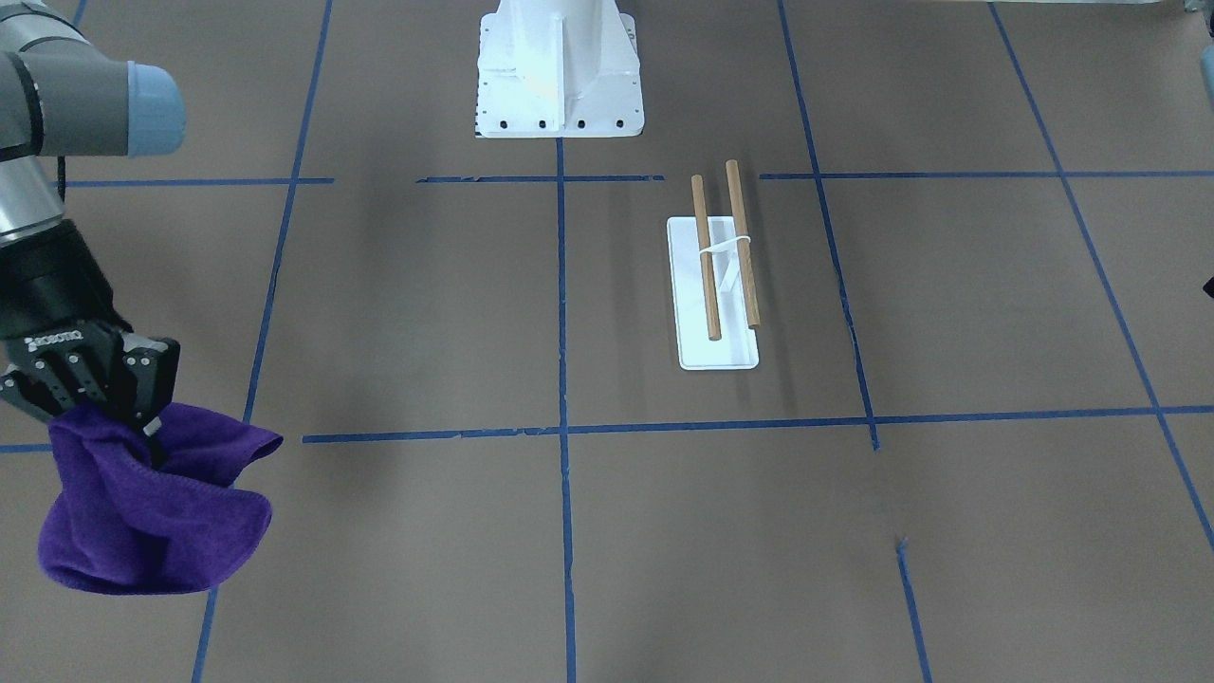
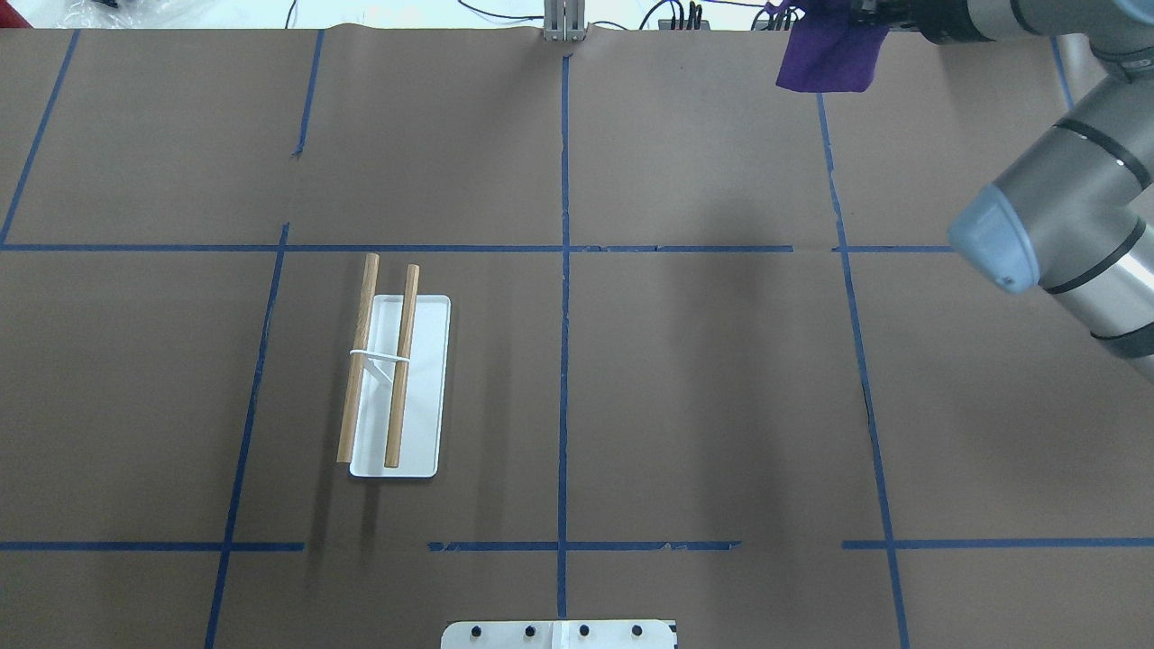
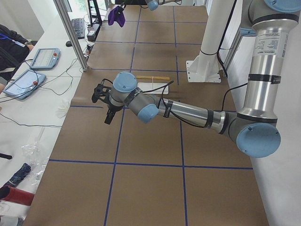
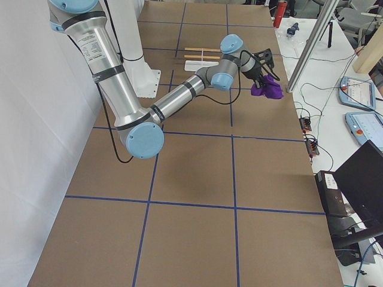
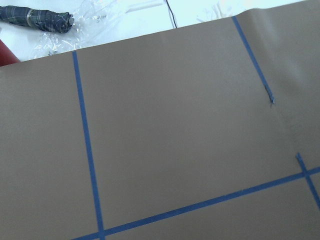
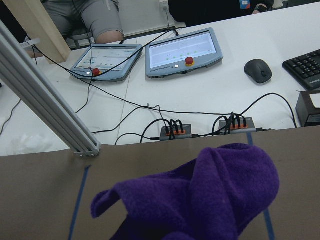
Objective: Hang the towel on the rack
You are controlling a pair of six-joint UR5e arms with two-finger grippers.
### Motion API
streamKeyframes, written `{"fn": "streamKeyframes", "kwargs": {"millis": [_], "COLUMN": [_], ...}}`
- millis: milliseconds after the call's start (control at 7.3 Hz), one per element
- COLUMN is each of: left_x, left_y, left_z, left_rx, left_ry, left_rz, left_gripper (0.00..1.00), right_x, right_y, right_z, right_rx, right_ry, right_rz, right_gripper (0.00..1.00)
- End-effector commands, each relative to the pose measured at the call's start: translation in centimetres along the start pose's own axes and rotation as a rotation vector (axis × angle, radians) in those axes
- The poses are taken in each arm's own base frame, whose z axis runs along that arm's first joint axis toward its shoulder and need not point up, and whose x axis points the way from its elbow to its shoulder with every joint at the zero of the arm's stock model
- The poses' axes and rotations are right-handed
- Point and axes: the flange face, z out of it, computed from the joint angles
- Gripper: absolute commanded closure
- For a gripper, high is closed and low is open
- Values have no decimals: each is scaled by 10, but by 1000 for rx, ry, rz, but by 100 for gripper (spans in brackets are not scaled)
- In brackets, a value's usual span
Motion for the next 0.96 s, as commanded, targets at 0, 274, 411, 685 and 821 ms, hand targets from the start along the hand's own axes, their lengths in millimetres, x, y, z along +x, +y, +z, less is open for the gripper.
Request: {"fn": "streamKeyframes", "kwargs": {"millis": [0,274,411,685,821], "left_x": [81,149,190,278,320], "left_y": [-11,-20,-28,-22,-6], "left_z": [29,45,54,88,104], "left_rx": [33,0,-29,-55,-101], "left_ry": [121,231,278,332,361], "left_rz": [-228,-383,-446,-544,-564], "left_gripper": [0,0,0,0,0], "right_x": [-72,-122,-166,-217,-231], "right_y": [70,136,180,218,221], "right_z": [-9,-23,-28,-46,-55], "right_rx": [96,85,89,84,78], "right_ry": [-54,-126,-171,-244,-278], "right_rz": [56,23,6,5,7], "right_gripper": [100,100,100,100,100]}}
